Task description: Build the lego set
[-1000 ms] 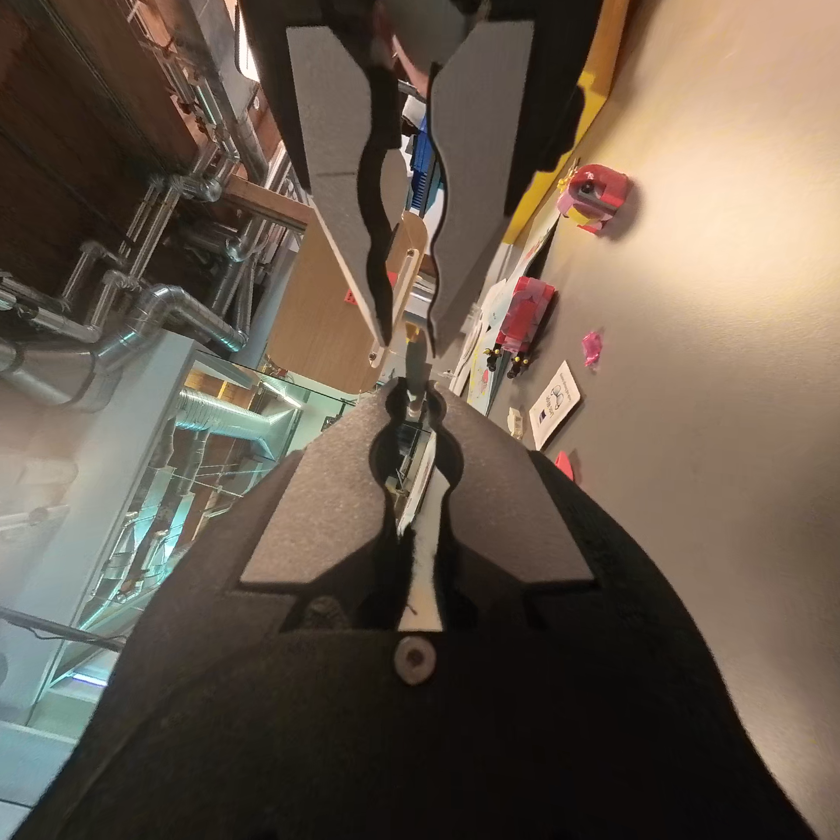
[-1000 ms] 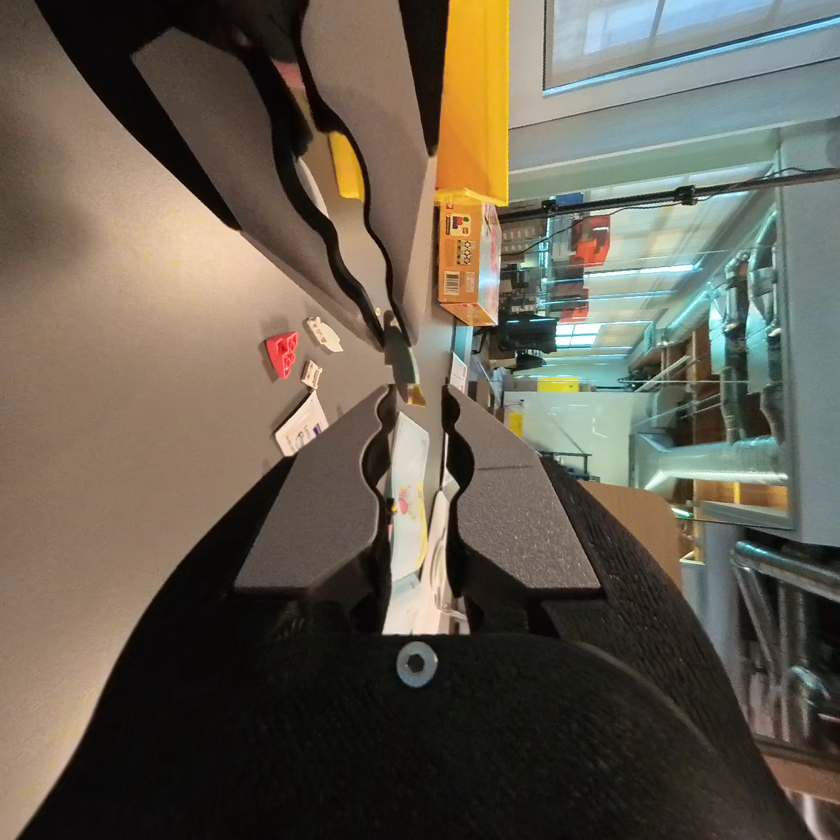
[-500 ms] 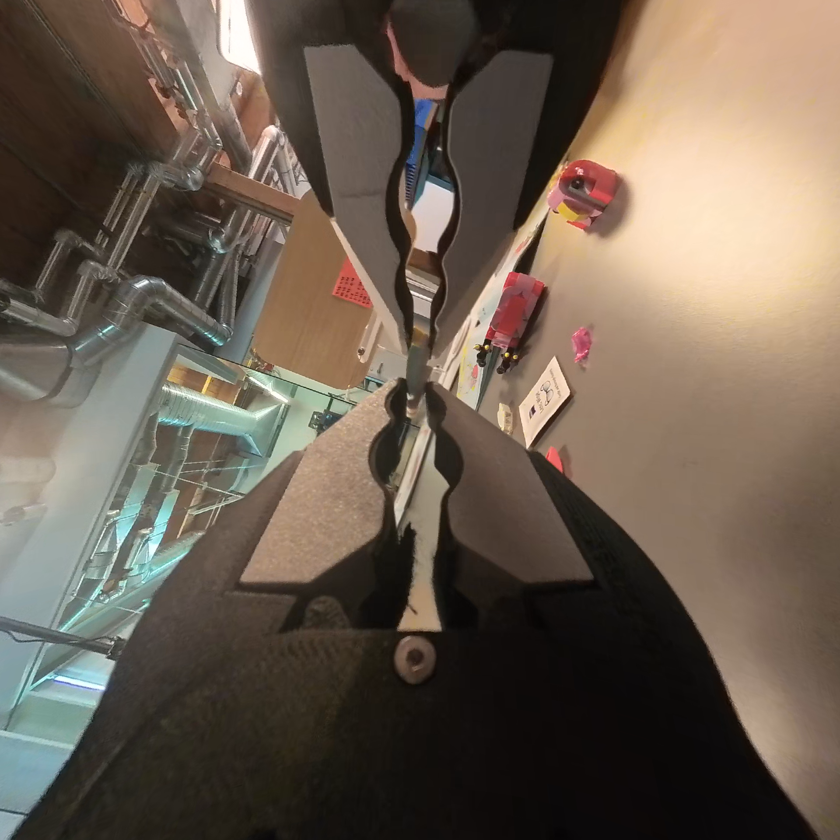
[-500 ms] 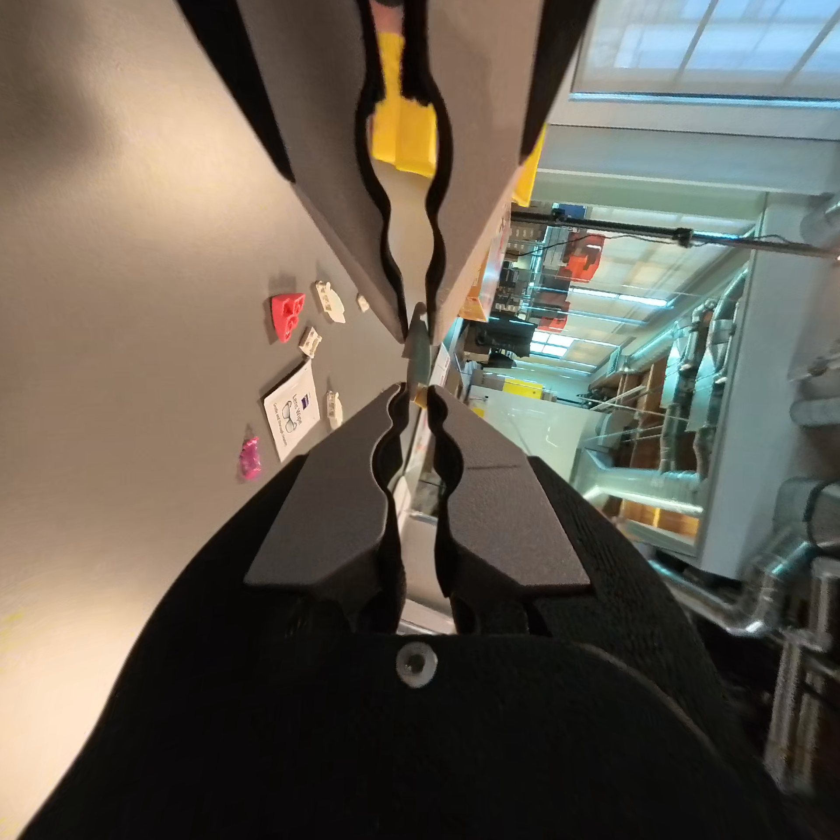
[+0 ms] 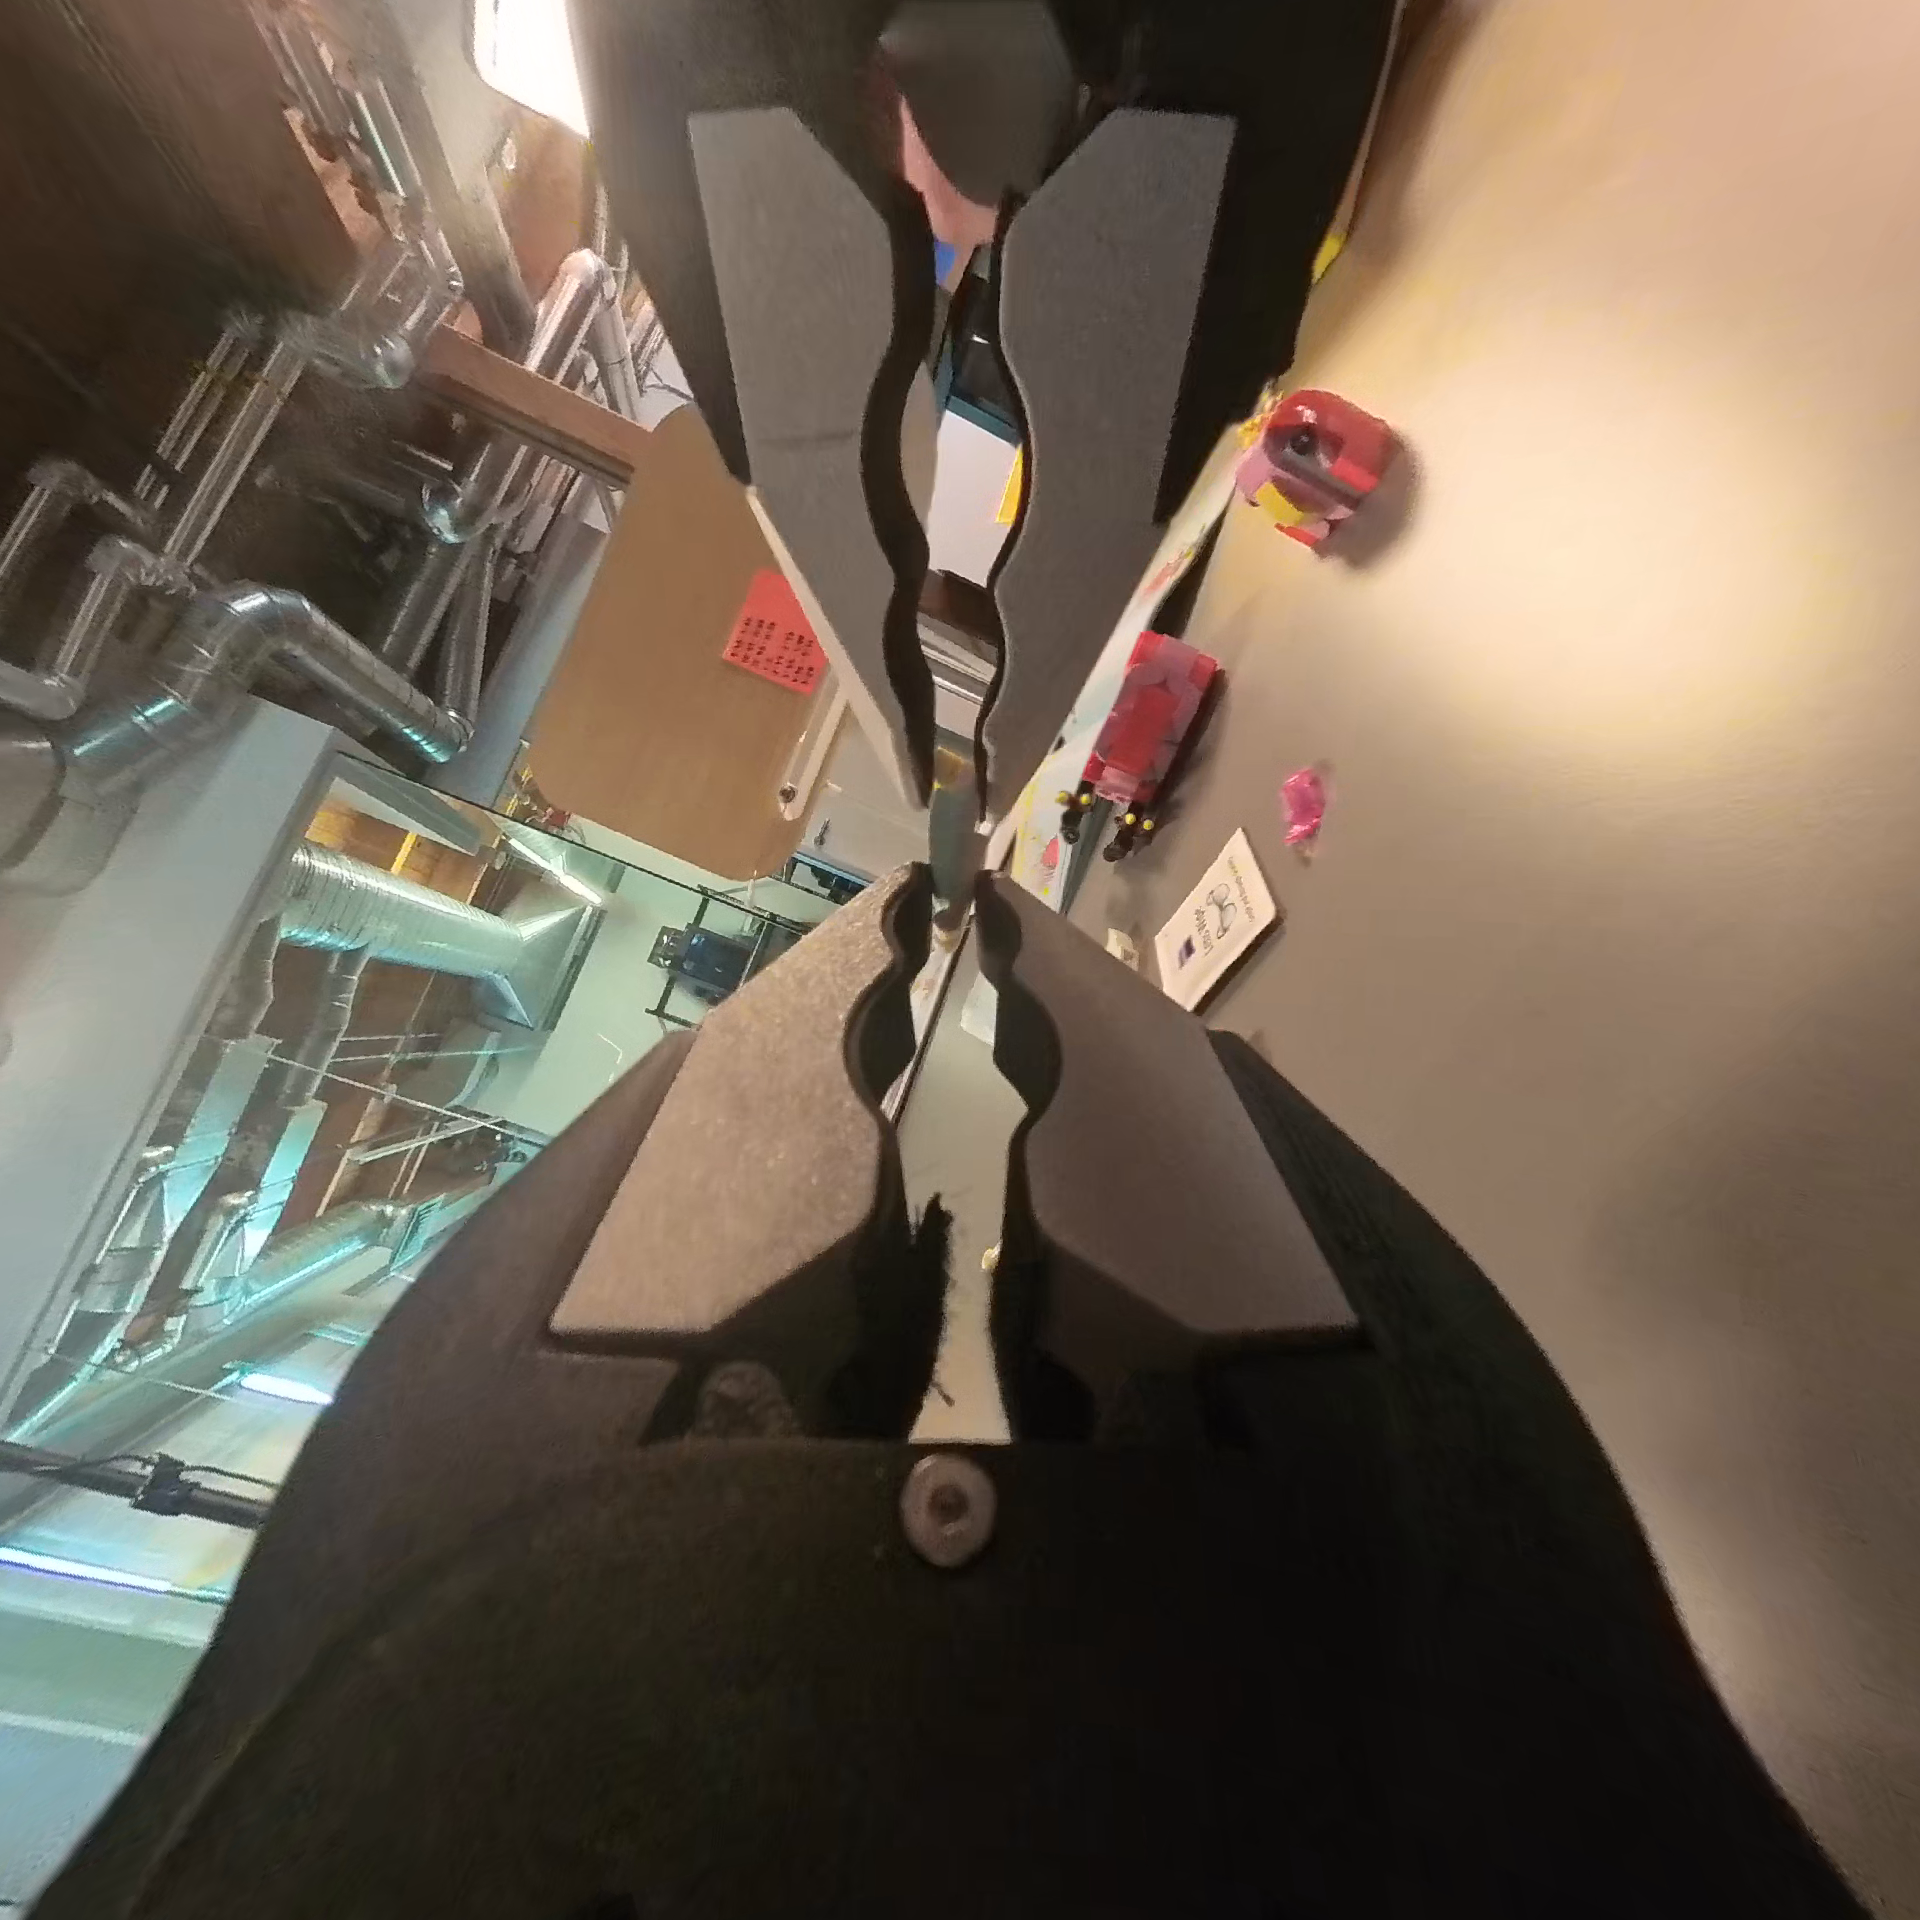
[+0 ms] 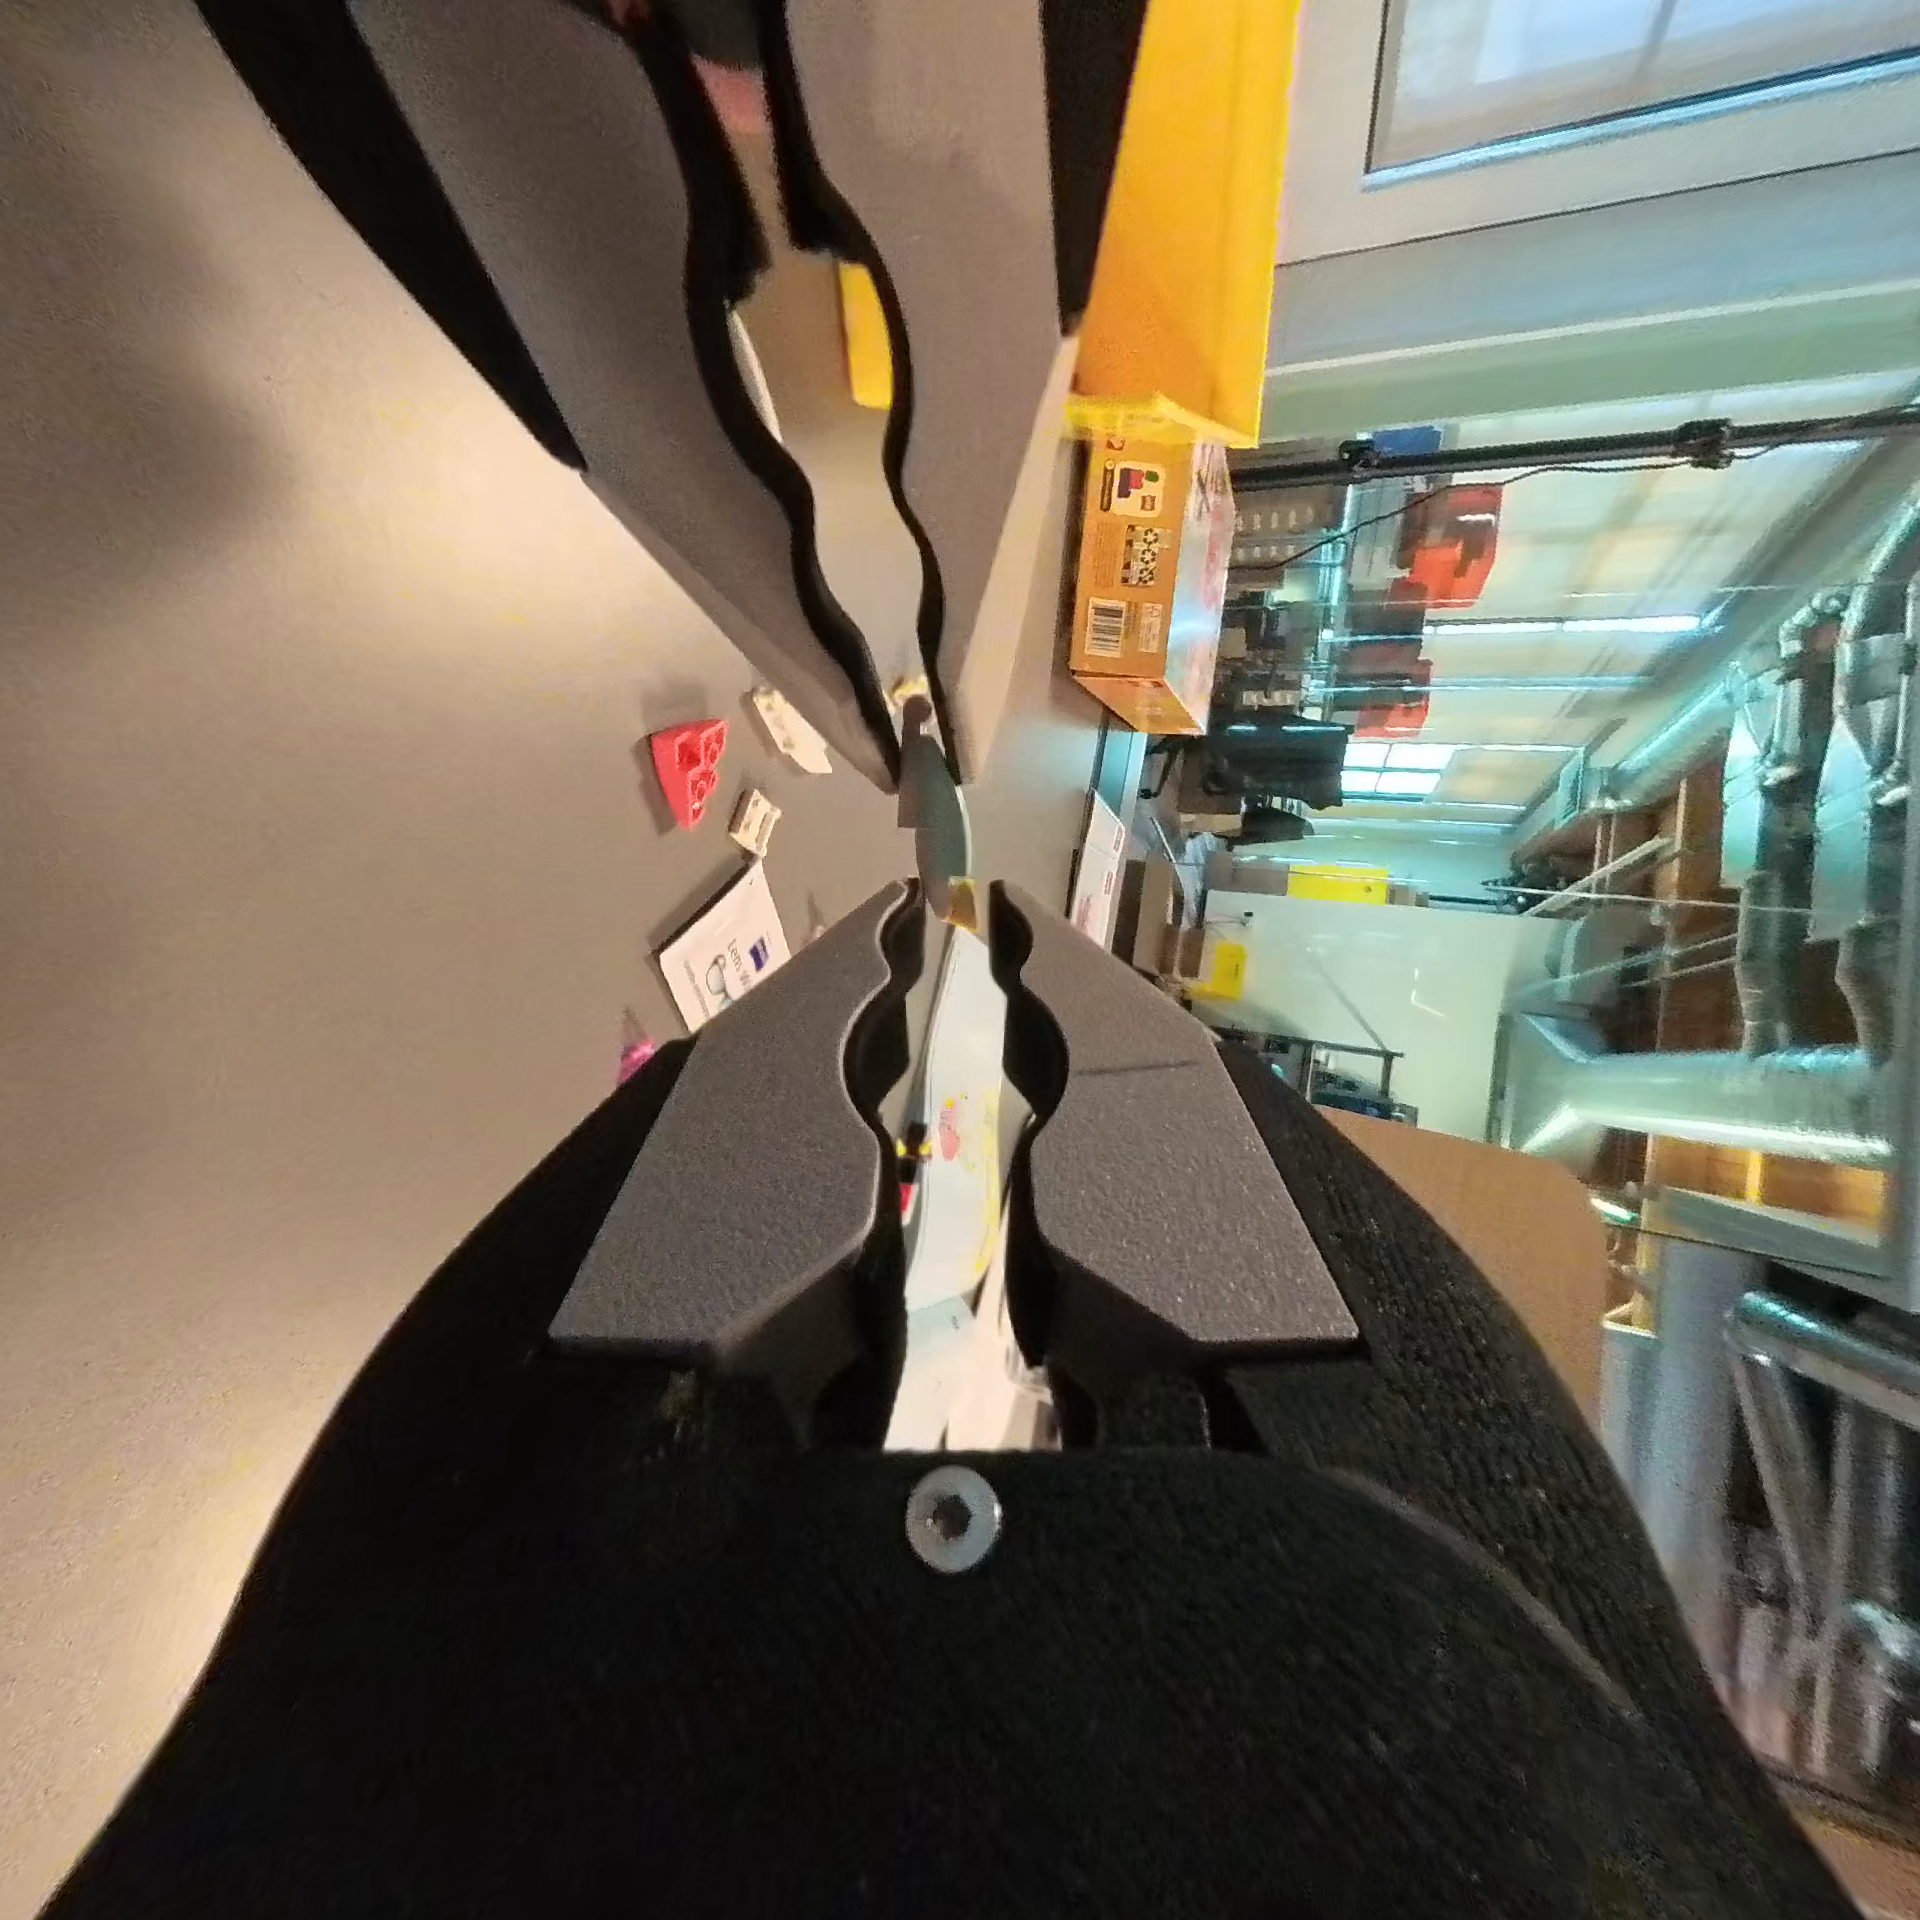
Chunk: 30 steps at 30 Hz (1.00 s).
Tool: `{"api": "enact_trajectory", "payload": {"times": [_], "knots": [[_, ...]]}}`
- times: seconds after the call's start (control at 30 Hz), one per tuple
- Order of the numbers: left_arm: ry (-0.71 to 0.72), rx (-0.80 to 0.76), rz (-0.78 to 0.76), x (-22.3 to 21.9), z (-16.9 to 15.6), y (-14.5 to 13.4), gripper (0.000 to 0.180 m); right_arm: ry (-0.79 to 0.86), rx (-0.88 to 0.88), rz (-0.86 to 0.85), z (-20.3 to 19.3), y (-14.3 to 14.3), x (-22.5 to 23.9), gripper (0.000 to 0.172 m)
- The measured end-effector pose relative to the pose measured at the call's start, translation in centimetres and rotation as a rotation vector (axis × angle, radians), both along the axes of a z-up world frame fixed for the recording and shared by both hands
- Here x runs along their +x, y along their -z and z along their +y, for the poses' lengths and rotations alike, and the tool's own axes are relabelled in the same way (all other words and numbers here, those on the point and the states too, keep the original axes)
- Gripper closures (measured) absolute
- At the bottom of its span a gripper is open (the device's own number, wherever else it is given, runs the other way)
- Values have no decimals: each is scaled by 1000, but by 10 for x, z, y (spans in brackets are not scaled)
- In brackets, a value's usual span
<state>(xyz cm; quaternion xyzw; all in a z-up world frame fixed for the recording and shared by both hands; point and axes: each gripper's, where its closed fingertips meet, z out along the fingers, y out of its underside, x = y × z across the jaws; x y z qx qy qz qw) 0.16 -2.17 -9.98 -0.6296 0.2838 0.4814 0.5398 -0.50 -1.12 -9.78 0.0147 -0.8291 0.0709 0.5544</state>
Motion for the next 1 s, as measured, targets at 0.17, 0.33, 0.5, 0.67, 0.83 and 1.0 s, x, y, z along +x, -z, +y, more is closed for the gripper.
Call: {"api": "enact_trajectory", "payload": {"times": [0.17,0.33,0.5,0.67,0.83,1.0], "knots": [[0,2,-1,0,-1,-1,173,-1,-56,7,0,-4,-1,150],[-3,11,-5,-1,-1,-2,173,40,-91,-14,7,0,-3,148],[0,12,-3,0,-1,-2,173,33,-86,9,5,-1,-3,163],[-1,7,-8,-1,-1,-1,174,34,-30,24,6,1,-4,165],[0,-3,-12,0,0,0,174,17,97,51,7,2,-3,167],[1,-24,-15,0,1,4,174,-8,244,78,9,5,-2,168]]}}
